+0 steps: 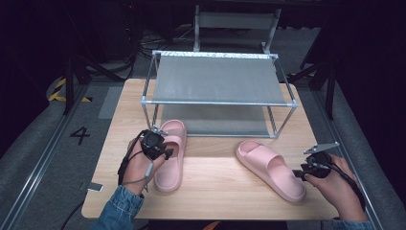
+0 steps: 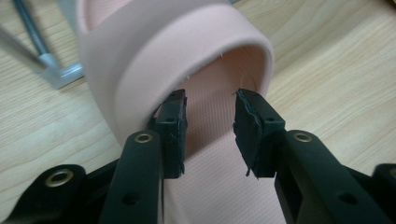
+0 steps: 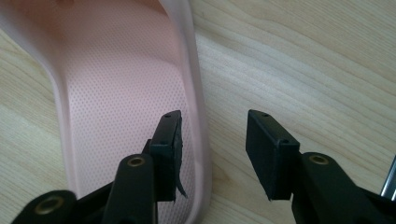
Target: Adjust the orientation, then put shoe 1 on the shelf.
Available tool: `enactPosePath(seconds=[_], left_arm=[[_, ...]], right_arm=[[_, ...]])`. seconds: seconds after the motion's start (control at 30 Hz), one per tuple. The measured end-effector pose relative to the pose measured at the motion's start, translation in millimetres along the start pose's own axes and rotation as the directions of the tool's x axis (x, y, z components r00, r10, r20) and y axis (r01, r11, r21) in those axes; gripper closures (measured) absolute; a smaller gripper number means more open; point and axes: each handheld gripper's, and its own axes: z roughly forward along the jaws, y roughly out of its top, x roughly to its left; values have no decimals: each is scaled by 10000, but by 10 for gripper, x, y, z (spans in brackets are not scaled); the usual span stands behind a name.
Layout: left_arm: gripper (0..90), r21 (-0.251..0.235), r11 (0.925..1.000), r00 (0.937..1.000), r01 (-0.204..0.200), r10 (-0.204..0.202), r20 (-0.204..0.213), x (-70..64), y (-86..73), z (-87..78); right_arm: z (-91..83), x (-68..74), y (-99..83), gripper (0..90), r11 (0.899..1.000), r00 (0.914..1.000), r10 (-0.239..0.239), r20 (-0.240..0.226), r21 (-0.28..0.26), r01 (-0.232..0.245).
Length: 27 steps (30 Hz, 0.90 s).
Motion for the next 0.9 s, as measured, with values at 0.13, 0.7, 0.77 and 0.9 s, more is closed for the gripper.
enactPosePath(seconds=[0.13,0.7,0.77,0.9], left_arm=[[618,102,9999,9999,96,-96,54,32,6,-29],[480,181,9976,9969,-668,660,424,-168,47,183],[490,91,9973,9965,-729,725,407,-166,56,210],[551,-36,9969,9960,-791,791,419,-180,72,278]], right_arm=[[2,-4,-20,571,10000,10000,17,-14,29,-17],[6,6,-70,561,9999,10000,51,-1,117,-51],[11,10,-72,561,9999,10000,31,-30,116,-30],[16,22,-67,562,9999,10000,12,11,163,-12]])
